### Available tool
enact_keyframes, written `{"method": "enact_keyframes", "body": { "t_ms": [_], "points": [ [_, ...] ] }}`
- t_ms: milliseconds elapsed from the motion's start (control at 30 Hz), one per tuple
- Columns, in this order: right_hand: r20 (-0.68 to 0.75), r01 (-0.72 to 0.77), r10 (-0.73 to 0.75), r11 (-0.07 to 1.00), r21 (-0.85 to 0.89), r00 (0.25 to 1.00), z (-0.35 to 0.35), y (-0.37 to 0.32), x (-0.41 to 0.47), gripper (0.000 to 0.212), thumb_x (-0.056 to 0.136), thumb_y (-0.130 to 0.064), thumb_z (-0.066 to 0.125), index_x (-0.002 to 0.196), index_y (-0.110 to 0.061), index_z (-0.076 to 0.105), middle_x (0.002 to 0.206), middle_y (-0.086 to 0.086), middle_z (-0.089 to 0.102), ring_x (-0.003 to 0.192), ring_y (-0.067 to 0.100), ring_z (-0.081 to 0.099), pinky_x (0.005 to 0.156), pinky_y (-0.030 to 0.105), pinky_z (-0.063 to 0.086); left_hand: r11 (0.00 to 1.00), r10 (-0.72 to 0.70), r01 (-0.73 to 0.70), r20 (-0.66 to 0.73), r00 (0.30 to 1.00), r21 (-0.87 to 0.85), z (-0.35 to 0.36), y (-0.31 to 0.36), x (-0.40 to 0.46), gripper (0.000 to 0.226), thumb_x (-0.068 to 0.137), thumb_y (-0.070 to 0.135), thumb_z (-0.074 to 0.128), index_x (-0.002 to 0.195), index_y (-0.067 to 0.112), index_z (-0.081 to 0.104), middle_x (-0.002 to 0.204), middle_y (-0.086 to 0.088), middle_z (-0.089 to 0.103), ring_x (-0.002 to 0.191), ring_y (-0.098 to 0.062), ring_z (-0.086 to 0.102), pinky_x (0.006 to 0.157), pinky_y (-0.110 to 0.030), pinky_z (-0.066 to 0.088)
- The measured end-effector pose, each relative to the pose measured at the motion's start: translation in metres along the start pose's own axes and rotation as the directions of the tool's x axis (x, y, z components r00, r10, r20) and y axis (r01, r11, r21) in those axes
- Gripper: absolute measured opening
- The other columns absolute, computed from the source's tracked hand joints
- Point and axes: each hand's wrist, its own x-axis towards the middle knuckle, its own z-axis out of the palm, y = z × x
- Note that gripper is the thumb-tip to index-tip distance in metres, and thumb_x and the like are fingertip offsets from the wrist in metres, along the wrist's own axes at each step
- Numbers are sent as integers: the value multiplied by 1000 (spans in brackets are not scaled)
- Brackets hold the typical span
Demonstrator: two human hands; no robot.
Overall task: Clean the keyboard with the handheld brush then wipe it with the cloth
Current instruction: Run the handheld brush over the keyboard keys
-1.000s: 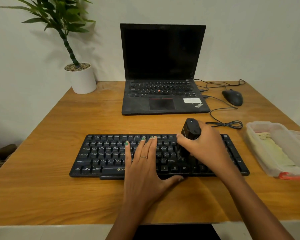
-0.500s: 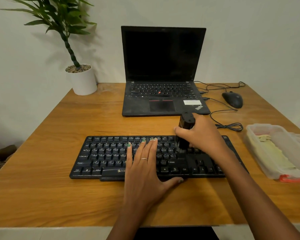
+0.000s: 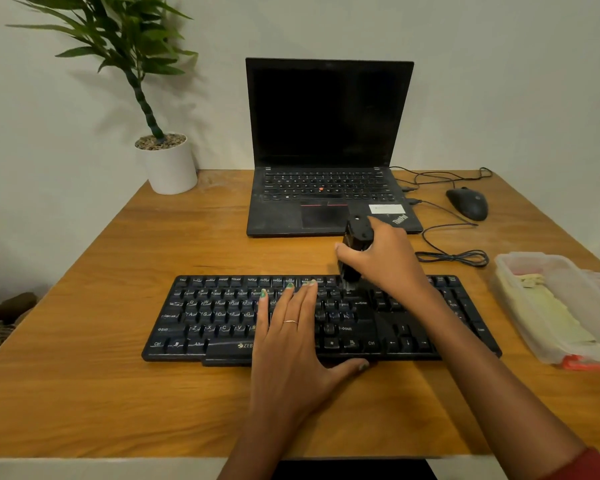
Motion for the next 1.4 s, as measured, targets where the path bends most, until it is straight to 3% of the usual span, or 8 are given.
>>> {"method": "enact_keyframes", "body": {
  "t_ms": [200, 333, 500, 633, 767, 1167, 1300, 1400],
  "points": [
    [215, -101, 89, 994, 42, 973, -4, -3, 11, 24, 77, -27, 66, 81, -4, 57, 67, 9, 67, 50, 22, 66, 49, 34, 55, 1000, -4, 4, 7, 1000, 8, 1, 0, 2, 113, 68, 95, 27, 143, 12, 42, 142, -3, 50, 134, -22, 44, 115, -43, 7],
    [27, -9, 9, 1000, -14, 1000, 9, -4, 13, 24, 79, -30, 66, 79, -9, 55, 68, 2, 60, 64, 20, 60, 52, 31, 48, 1000, -1, 1, 13, 1000, 15, 1, 0, 1, 112, 68, 95, 28, 143, 12, 42, 142, -2, 50, 133, -22, 44, 115, -44, 9],
    [204, -75, 79, 997, -28, 976, -2, -7, 19, 23, 75, -27, 67, 71, -10, 53, 64, 8, 65, 49, 19, 61, 51, 36, 54, 1000, 0, 0, -1, 1000, 19, 1, 0, 1, 113, 67, 95, 29, 143, 12, 42, 142, -3, 50, 133, -22, 44, 115, -44, 10],
    [63, -36, 37, 999, -25, 997, 7, -6, 13, 24, 77, -30, 66, 72, -12, 50, 69, 6, 63, 63, 22, 61, 51, 33, 48, 1000, 6, -6, 1, 1000, 9, 1, -1, 0, 113, 67, 95, 31, 143, 12, 41, 142, -3, 50, 134, -22, 43, 115, -45, 9],
    [267, -92, 85, 996, 12, 960, -6, -6, 12, 23, 77, -26, 66, 73, -10, 52, 67, 10, 68, 49, 20, 63, 47, 31, 53, 1000, 2, -1, -4, 1000, 11, 1, 0, 0, 112, 68, 95, 29, 142, 12, 42, 141, -3, 51, 132, -22, 45, 114, -44, 10],
    [-2, -6, 6, 1000, -18, 1000, 11, -8, -1, 26, 77, -29, 64, 66, -16, 45, 58, -3, 51, 51, 14, 47, 45, 24, 35, 1000, 1, -1, 7, 1000, 1, 1, 0, -1, 114, 67, 95, 29, 144, 12, 40, 143, -3, 49, 135, -22, 42, 115, -44, 7],
    [208, -20, 29, 999, -42, 978, 2, -11, 2, 26, 74, -31, 67, 67, -13, 48, 60, 0, 56, 52, 17, 53, 50, 34, 46, 1000, 0, 1, -4, 1000, 6, -1, 0, 1, 113, 67, 95, 28, 143, 12, 42, 142, -3, 50, 133, -22, 44, 115, -43, 8],
    [84, 11, -6, 998, -65, 996, 7, -11, 2, 29, 76, -30, 65, 64, -19, 41, 59, -4, 51, 52, 13, 48, 47, 28, 39, 1000, 0, 0, 2, 1000, 4, -1, -1, -1, 114, 67, 95, 28, 143, 12, 42, 142, -2, 50, 134, -22, 44, 115, -44, 8]
  ]
}}
